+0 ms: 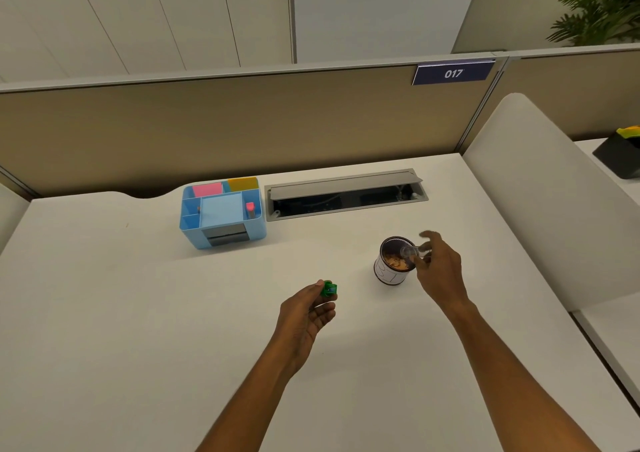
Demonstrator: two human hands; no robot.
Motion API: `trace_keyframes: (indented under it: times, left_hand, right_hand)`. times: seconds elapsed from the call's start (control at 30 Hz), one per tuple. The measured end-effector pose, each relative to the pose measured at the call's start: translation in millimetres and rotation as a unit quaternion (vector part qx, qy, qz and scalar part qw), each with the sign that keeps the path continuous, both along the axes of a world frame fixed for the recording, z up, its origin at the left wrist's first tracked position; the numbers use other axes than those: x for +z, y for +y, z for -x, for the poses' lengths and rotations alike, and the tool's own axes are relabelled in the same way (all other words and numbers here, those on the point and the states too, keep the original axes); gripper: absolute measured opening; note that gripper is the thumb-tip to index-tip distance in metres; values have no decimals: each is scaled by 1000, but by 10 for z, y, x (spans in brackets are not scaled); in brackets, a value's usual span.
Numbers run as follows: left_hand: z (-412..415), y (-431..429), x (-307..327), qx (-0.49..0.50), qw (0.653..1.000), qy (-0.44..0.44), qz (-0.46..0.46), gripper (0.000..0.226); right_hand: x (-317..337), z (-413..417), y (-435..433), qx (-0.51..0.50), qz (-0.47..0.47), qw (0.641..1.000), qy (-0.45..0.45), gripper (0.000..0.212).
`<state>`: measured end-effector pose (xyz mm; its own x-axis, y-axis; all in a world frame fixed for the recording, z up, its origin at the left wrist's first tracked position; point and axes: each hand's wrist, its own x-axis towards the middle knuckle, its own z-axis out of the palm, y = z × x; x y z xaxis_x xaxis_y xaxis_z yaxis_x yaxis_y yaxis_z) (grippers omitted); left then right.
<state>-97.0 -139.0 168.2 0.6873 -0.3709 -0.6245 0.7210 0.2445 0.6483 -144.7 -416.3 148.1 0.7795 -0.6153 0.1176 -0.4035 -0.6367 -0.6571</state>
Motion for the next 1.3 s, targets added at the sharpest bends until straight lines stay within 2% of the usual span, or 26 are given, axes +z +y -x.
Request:
trace_keyframes:
  times: [0.13, 0.23, 0.3, 0.37, 0.5, 0.63, 0.7, 0.77, 0.9, 1.07, 1.3]
  left_hand:
    - [-6, 23, -11, 2, 1000, 1, 1, 27]
    - [-15, 40, -15, 4, 1000, 1, 0, 26]
    - [-24, 49, -12, 5, 1000, 0, 3, 25]
    - [-41, 64, -10, 7, 1000, -3, 3, 26]
    - [-85, 108, -5, 8, 1000, -9, -3, 25]
    - [-128, 176, 14, 2, 1000, -25, -8, 25]
    - [-154, 226, 16, 6, 999, -40, -12, 37]
    - [-180, 297, 22, 11, 998, -59, -20, 39]
    - [-223, 458, 34, 11, 990, -126, -70, 35]
    - [-259, 670, 75, 12, 978, -180, -110, 17]
    - [-274, 967, 52, 43, 971, -191, -134, 16]
  right_hand:
    - [-66, 9, 12, -7, 22, 1000, -9, 32]
    - [-110, 21, 19, -33, -37, 998, -26, 42]
    - [-123, 32, 51, -58, -73, 994, -54, 33]
    - [-125, 46, 123, -85, -145, 983, -75, 26]
    - [-33, 76, 438, -75, -358, 921, -137, 28]
    - [108, 61, 872, 14, -417, 895, -157, 27]
    - [168, 38, 1072, 54, -410, 897, -159, 28]
    - [211, 21, 1248, 95, -381, 908, -147, 29]
    - [229, -2, 1514, 151, -344, 919, -122, 30]
    - [228, -56, 1739, 176, -322, 923, -112, 30]
    - [215, -173, 2051, 188, -317, 922, -122, 29]
